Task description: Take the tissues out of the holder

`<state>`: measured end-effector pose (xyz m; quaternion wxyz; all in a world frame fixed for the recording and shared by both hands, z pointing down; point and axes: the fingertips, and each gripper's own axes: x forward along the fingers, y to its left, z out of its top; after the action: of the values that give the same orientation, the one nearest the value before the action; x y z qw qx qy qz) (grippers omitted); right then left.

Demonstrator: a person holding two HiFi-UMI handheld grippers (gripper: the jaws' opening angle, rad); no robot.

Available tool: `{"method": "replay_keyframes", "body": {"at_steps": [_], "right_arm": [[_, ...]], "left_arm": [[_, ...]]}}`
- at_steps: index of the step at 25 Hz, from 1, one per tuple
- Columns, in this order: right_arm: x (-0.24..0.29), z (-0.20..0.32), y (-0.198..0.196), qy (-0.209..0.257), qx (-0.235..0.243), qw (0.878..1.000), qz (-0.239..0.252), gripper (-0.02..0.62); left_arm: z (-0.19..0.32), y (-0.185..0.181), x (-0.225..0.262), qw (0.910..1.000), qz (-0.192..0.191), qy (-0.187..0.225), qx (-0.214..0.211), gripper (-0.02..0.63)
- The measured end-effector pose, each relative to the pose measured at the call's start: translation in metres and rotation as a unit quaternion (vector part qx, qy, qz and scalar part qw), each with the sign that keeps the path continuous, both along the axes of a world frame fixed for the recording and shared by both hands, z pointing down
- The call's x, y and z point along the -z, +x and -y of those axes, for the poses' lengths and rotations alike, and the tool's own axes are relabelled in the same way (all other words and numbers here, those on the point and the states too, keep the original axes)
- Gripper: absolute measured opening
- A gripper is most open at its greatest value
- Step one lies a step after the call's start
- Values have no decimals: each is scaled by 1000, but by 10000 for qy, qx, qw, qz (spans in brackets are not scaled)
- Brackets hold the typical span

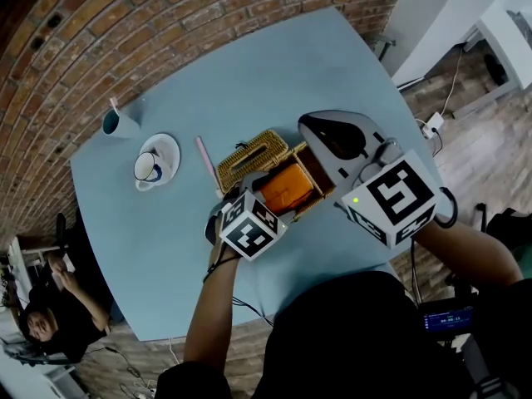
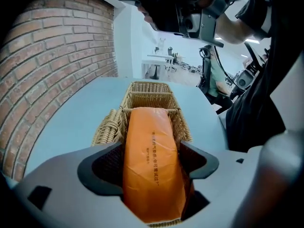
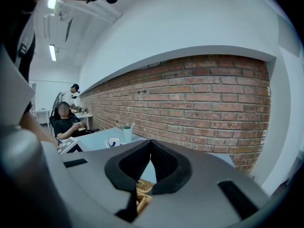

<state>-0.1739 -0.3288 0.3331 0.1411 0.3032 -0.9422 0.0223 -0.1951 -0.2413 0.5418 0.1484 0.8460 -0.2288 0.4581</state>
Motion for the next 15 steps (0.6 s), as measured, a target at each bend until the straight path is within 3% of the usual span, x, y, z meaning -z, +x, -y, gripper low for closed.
{"method": "replay_keyframes", "body": {"at_steps": [3, 9, 15], "right_arm": [[-2, 1, -1, -25, 25, 10000, -5, 3], [-7, 3, -1, -135, -4, 9999, 22, 3], [-9, 5, 0, -143, 29, 9999, 11, 3]], "left_arm": [[1, 0, -3, 9999, 149, -51, -2, 376], [-1, -2, -16, 9962, 818, -305, 35, 358], [-1, 1, -23, 9945, 971, -397, -72, 337]]}}
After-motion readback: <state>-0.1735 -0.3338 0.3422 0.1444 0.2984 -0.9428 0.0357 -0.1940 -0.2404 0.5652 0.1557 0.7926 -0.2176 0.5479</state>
